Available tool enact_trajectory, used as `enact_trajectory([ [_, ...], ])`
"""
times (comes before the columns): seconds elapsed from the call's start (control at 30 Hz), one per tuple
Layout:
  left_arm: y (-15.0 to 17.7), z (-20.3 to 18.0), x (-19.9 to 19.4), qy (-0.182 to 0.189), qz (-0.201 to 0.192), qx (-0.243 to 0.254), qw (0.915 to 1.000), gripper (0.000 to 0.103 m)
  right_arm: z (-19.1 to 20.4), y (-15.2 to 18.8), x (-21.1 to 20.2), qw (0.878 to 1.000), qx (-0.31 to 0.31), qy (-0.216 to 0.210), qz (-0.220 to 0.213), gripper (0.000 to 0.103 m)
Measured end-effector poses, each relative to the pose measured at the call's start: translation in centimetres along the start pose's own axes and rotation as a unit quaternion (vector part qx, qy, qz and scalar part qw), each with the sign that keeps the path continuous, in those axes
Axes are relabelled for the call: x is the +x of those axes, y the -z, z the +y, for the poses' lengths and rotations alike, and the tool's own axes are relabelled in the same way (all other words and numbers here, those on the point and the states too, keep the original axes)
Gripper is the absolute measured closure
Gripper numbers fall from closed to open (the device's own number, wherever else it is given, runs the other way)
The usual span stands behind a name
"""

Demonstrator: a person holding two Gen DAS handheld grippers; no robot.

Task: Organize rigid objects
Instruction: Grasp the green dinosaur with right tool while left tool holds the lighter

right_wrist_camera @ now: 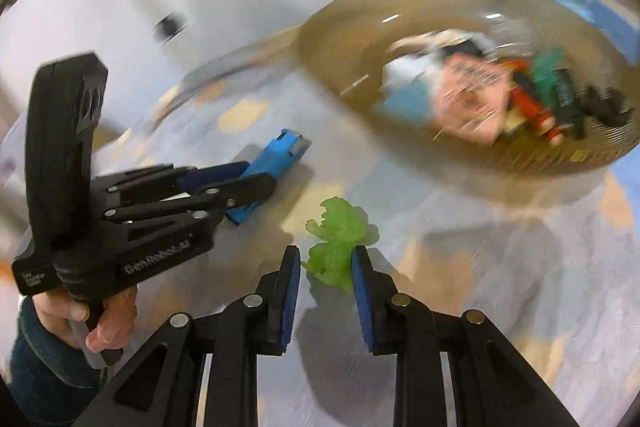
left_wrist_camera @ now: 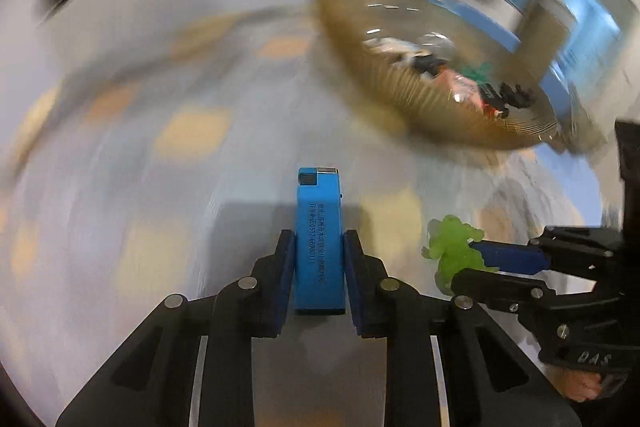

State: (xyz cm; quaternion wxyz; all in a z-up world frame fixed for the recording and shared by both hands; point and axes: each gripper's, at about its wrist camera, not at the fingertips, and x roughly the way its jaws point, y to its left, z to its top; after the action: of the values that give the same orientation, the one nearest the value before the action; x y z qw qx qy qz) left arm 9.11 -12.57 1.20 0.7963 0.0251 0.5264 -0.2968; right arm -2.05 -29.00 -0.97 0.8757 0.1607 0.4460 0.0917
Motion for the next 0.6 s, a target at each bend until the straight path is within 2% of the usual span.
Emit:
enact_trajectory([
  [0.07,3.0,0.7,-2.1,-0.023,-0.011,-0.045,0.9986,0.082,0.8,1.5,-0.5,0.999,-0.031,-0.03,0.018,0.078],
  [0.13,5.8,1.2,-4.0,-0.06,-0.016,-0.085,0.9945,0.082,1.9,2.7,-1.1,0.997,-0.063,-0.03,0.025,0.078],
  [0.23,8.8,1.5,-6.2,-0.095,-0.019,-0.126,0.9872,0.082,3.4,4.0,-1.9,0.994,-0.091,-0.045,0.034,0.078],
  [0.47,12.7,2.2,-8.8,-0.119,-0.023,-0.179,0.9763,0.082,4.9,6.5,-2.4,0.991,-0.121,-0.03,0.047,0.076],
  [0.5,13.1,2.4,-9.2,-0.117,-0.025,-0.188,0.975,0.081,4.5,6.8,-2.0,0.991,-0.116,-0.026,0.064,0.074],
  [0.53,13.3,2.5,-9.3,-0.11,-0.029,-0.195,0.9741,0.076,4.3,6.7,-1.9,0.991,-0.111,-0.033,0.065,0.065],
  [0.57,13.4,2.5,-9.4,-0.105,-0.031,-0.198,0.9741,0.07,4.2,6.5,-2.0,0.992,-0.104,-0.037,0.068,0.062],
  [0.6,13.6,2.4,-9.5,-0.103,-0.034,-0.199,0.9739,0.069,3.9,6.7,-2.2,0.992,-0.095,-0.051,0.072,0.056],
])
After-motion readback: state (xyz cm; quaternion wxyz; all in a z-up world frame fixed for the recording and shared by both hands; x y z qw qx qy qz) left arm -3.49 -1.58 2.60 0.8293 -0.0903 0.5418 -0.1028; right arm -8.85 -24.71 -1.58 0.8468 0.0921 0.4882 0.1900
